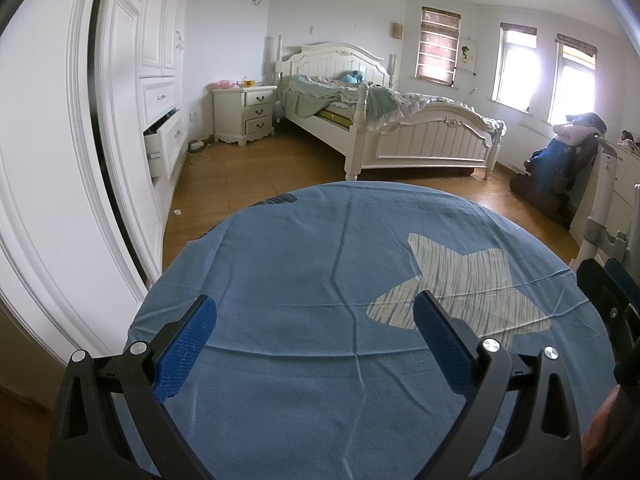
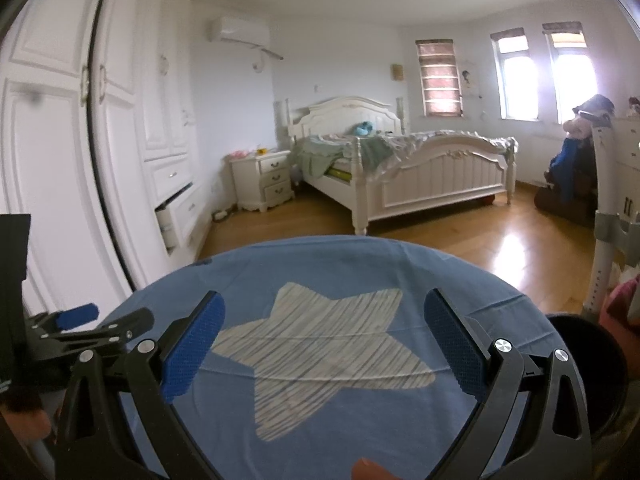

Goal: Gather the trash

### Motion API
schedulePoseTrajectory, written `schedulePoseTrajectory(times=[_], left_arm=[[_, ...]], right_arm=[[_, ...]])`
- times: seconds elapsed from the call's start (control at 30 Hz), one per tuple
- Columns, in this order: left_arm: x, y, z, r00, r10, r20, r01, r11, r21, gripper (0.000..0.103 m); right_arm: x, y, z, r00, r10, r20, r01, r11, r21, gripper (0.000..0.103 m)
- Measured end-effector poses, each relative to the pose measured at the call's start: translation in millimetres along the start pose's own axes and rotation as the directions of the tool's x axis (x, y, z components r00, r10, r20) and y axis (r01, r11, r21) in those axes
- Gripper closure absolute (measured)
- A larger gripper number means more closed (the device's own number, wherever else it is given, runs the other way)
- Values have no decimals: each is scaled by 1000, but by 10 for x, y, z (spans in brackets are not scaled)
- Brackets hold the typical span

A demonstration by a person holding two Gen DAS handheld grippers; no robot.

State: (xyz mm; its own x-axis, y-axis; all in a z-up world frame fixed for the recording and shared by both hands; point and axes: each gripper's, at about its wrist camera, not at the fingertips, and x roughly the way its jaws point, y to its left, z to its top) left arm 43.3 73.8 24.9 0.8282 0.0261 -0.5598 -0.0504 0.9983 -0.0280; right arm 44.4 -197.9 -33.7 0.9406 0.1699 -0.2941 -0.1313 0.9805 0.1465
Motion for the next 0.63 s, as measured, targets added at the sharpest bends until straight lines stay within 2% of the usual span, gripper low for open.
schedulePoseTrajectory(times=[0.63], left_arm=[[44, -20, -2, 1000, -10, -8, 11, 1000, 20, 5]], right_arm=[[9, -5, 5, 1000, -3, -1, 3, 1000, 9, 5]])
